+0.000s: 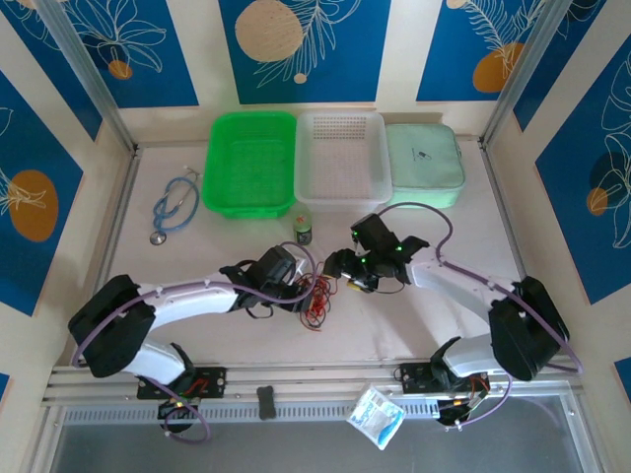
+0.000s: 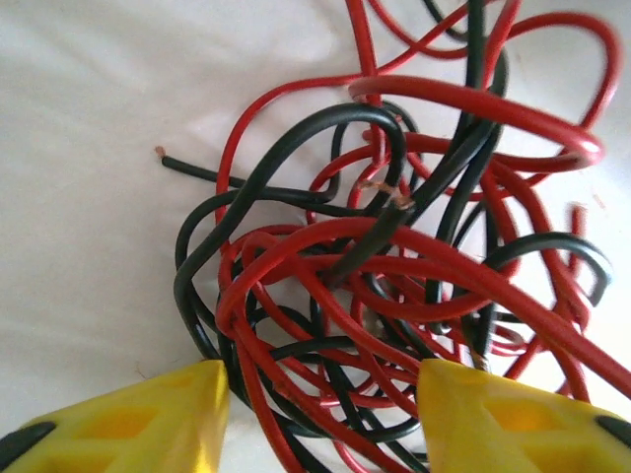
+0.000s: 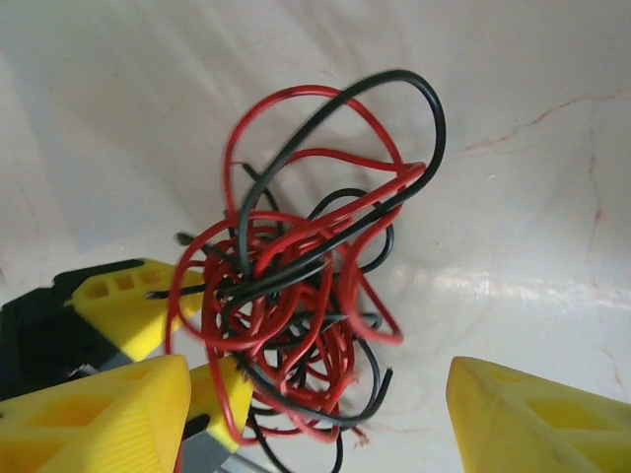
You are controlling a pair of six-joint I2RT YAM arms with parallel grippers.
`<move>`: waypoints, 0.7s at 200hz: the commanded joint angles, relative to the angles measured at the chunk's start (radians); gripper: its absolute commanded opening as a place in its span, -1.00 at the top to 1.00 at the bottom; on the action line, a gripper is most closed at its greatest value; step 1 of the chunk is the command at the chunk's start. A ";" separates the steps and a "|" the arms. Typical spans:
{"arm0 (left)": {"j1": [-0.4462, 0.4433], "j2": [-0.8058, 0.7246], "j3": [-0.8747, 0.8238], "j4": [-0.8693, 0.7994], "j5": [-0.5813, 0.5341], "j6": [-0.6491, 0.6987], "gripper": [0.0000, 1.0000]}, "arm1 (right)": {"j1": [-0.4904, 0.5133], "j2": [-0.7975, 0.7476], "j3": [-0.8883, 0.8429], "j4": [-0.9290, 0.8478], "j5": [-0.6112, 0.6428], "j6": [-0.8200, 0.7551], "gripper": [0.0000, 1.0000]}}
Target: Untangle the cables
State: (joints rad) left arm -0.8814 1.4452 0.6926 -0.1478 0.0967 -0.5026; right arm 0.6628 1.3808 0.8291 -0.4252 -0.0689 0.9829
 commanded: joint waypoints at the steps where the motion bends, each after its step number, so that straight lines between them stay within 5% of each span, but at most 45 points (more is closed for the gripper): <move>1: -0.009 0.035 -0.017 -0.003 -0.074 -0.014 0.08 | 0.032 0.070 0.028 0.052 0.015 0.065 -0.38; 50: -0.009 0.040 -0.038 -0.002 -0.124 -0.020 0.60 | 0.087 0.224 0.037 0.142 0.012 0.109 -0.11; 77: -0.007 -0.004 -0.052 -0.021 -0.176 -0.017 0.99 | 0.087 0.235 0.028 0.158 0.027 0.094 0.55; 95: -0.003 -0.058 -0.062 -0.059 -0.244 -0.013 1.00 | 0.076 0.221 0.032 0.099 0.055 0.061 0.99; 140: 0.053 -0.159 -0.080 -0.112 -0.323 -0.023 1.00 | 0.039 0.120 -0.018 -0.116 0.192 0.014 1.00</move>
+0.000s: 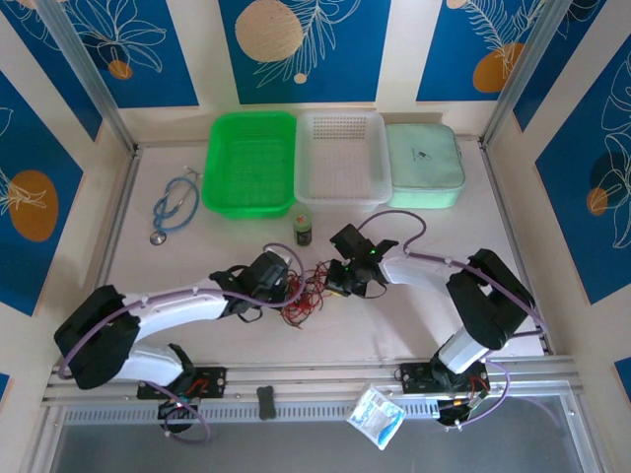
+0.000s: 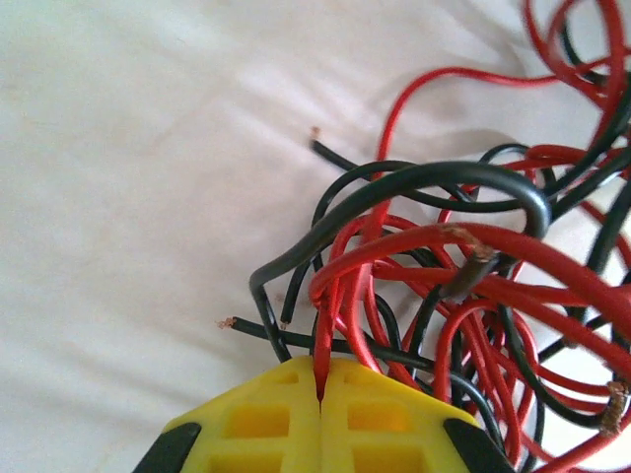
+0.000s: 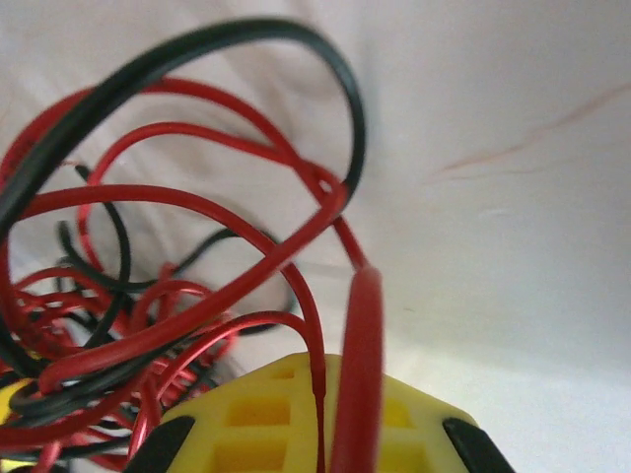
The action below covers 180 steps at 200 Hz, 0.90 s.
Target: Untangle the cables
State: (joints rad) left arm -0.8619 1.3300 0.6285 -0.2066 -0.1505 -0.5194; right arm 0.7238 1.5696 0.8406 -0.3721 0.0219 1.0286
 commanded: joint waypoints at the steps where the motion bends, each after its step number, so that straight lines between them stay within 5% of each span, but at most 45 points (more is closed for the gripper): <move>1: 0.035 -0.044 -0.017 -0.052 -0.075 -0.006 1.00 | -0.022 -0.071 -0.030 -0.174 0.105 -0.031 1.00; 28: 0.047 -0.047 -0.028 -0.004 -0.052 -0.010 1.00 | -0.021 -0.115 -0.042 -0.295 0.186 -0.037 0.94; 70: 0.046 -0.029 -0.021 0.055 0.007 -0.013 1.00 | 0.034 -0.176 0.056 -0.417 0.196 -0.056 0.28; 101: 0.046 -0.044 -0.032 0.087 0.041 -0.010 1.00 | 0.101 -0.188 0.141 -0.350 0.104 -0.036 -0.18; 180: 0.046 -0.127 -0.105 0.145 0.013 -0.045 1.00 | 0.127 0.026 0.203 -0.122 0.040 0.066 -0.43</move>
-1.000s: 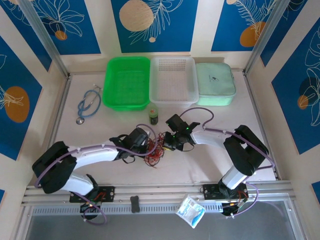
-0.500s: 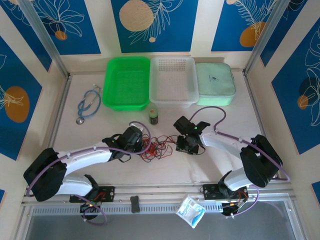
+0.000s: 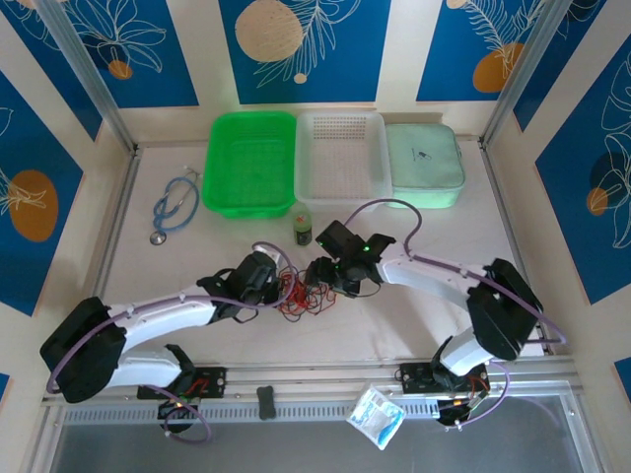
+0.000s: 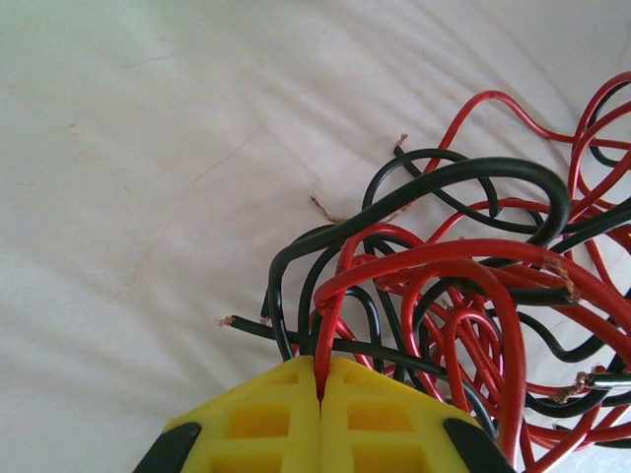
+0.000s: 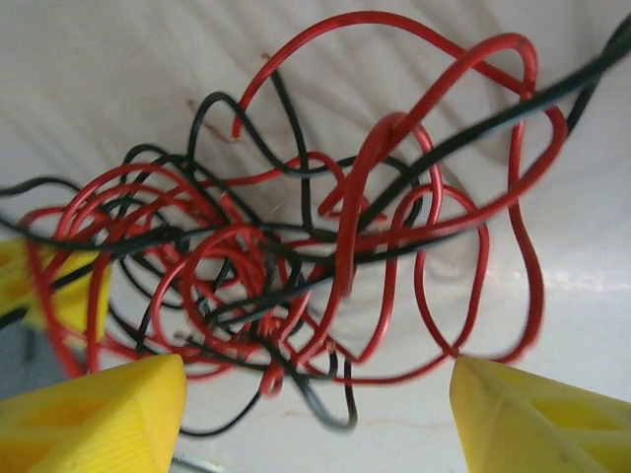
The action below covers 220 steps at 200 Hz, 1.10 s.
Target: Untangle the cables
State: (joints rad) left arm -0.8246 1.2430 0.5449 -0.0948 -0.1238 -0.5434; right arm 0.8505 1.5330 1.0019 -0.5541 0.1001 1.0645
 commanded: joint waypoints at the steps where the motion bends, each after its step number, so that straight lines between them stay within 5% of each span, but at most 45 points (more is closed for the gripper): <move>1: 0.009 -0.041 -0.021 0.034 -0.014 -0.021 1.00 | 0.000 0.067 0.043 0.061 -0.038 0.030 -0.43; 25: 0.010 -0.067 -0.047 0.060 -0.023 -0.028 1.00 | 0.000 0.134 0.058 0.085 -0.041 0.019 -0.29; 54: 0.010 -0.085 -0.066 0.080 -0.024 -0.027 1.00 | -0.013 0.147 0.016 0.090 -0.015 0.011 0.54; 77: 0.011 -0.093 -0.075 0.070 -0.067 -0.035 1.00 | -0.037 0.091 -0.041 0.061 0.027 0.001 1.00; 153: 0.046 -0.067 -0.045 -0.053 -0.262 -0.131 1.00 | -0.070 -0.084 -0.140 -0.112 0.270 -0.127 1.00; 220: 0.086 -0.142 0.001 -0.179 -0.328 -0.116 0.24 | -0.080 -0.045 -0.115 -0.250 0.416 -0.129 1.00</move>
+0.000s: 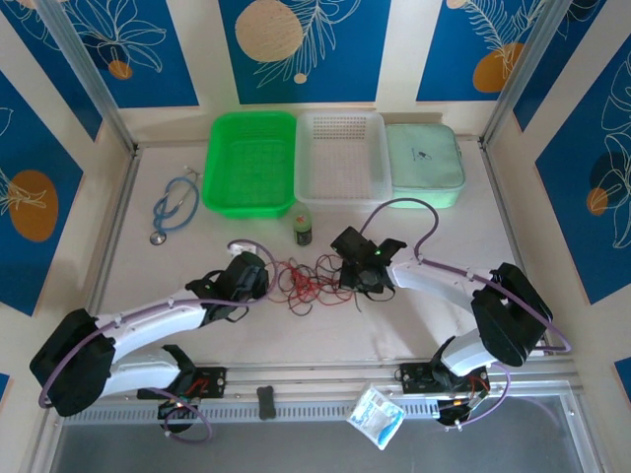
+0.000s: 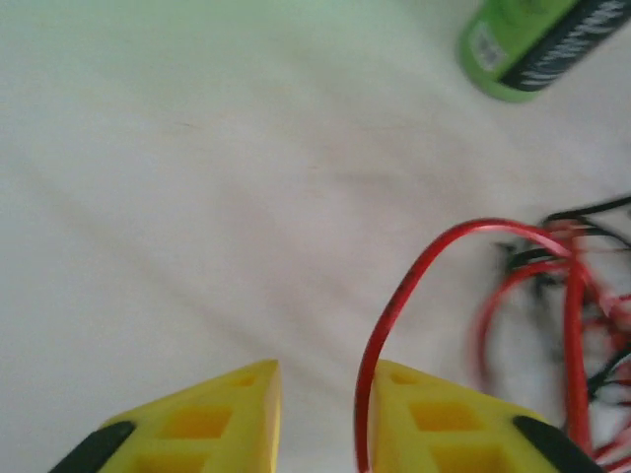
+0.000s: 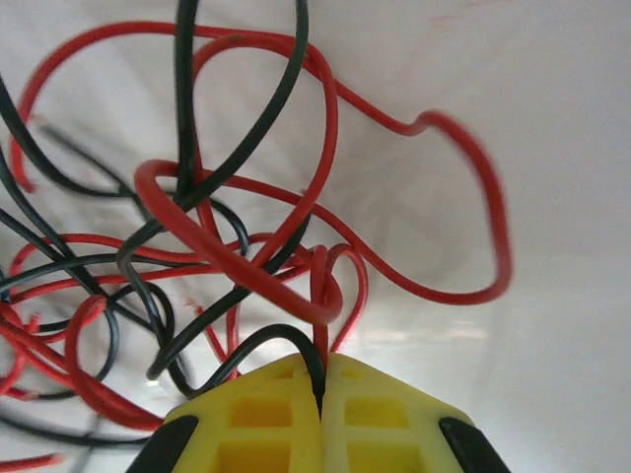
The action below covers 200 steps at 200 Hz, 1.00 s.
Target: Untangle the cables
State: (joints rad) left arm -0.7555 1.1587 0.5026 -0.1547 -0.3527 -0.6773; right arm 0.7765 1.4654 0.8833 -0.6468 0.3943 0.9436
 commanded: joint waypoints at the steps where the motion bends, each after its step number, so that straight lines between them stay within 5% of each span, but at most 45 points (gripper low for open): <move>1: 0.017 -0.062 0.043 -0.122 -0.101 0.020 0.23 | -0.005 0.022 0.004 -0.159 0.123 -0.008 1.00; 39: 0.019 -0.151 0.107 -0.202 -0.085 0.085 -0.18 | 0.014 0.012 0.045 -0.203 0.116 -0.020 0.82; 68: 0.018 -0.123 0.196 -0.230 0.048 0.133 -0.44 | 0.027 -0.051 0.083 -0.230 0.063 -0.020 0.36; 118: 0.001 0.076 0.301 -0.114 0.372 0.142 -0.57 | -0.034 -0.194 0.066 -0.152 -0.140 0.041 -0.43; 157: -0.012 0.270 0.342 0.011 0.436 0.072 -0.67 | -0.123 -0.199 -0.027 0.051 -0.311 0.148 -0.51; 200: -0.013 0.406 0.369 0.102 0.420 0.015 -0.70 | -0.130 -0.057 0.002 0.080 -0.288 0.168 -0.54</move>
State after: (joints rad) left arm -0.7616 1.5215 0.8341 -0.1356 0.0456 -0.6189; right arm 0.6430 1.3418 0.8696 -0.6071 0.1379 1.0706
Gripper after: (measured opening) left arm 0.845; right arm 0.769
